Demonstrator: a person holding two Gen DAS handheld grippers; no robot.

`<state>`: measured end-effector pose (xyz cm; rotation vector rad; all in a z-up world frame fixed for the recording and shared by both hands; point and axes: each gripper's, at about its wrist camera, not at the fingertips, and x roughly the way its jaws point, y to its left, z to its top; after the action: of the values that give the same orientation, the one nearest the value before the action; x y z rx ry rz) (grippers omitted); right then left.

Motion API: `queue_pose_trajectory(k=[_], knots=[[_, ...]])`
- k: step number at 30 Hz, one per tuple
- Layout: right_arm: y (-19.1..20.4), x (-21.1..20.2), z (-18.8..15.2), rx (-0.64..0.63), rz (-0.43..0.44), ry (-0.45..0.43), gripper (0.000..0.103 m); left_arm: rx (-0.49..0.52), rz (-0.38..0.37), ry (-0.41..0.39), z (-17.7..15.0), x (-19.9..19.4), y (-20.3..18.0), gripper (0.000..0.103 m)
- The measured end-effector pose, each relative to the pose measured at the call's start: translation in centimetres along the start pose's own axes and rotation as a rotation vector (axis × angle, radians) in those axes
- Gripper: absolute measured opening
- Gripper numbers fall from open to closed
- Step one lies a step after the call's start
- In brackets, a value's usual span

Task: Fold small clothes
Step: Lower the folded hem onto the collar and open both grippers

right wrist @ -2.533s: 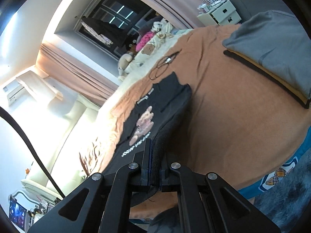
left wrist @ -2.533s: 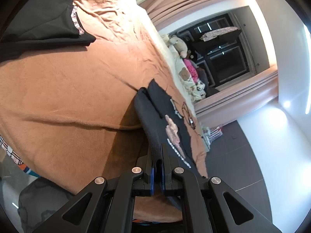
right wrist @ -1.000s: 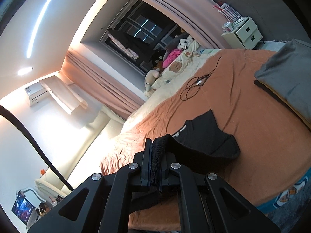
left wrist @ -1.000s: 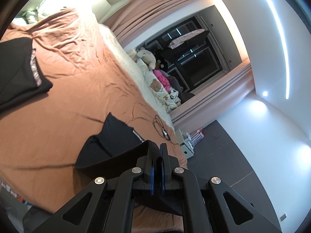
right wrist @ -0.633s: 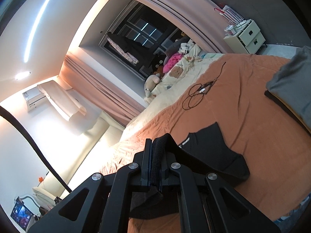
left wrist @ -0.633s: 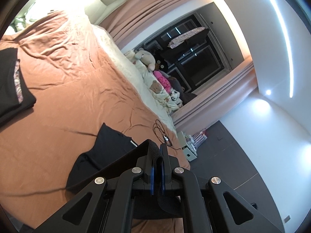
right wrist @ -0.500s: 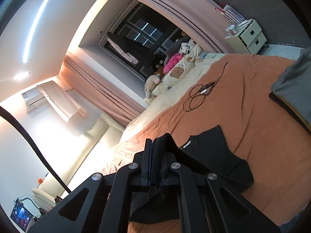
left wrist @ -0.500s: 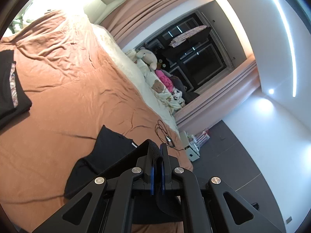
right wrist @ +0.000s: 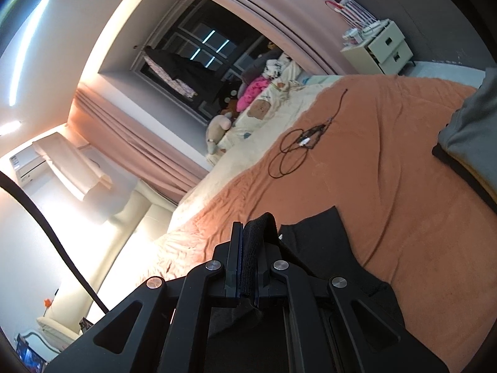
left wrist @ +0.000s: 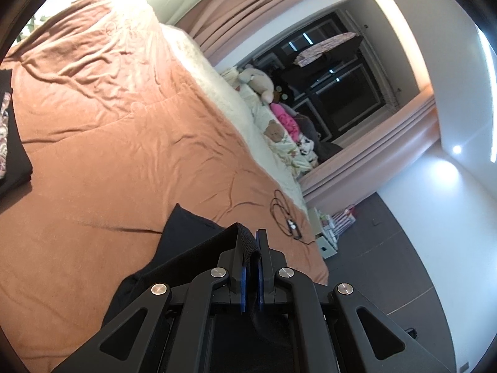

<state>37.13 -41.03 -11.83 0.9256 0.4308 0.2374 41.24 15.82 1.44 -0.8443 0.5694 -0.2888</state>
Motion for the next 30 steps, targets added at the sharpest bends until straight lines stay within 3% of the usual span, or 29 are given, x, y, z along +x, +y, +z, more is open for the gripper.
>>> queue_pose_trajectory(k=[13, 30], knots=[[0.2, 6.2, 1.1, 0.066, -0.069, 0.027, 0.002, -0.035, 0.139, 0.070, 1.8, 8.9, 4.3, 0.005], [0.8, 13.2, 1.7, 0.092, -0.270, 0.120, 0.002, -0.048, 0.287, 0.193, 1.9, 19.4, 11.0, 0.005]])
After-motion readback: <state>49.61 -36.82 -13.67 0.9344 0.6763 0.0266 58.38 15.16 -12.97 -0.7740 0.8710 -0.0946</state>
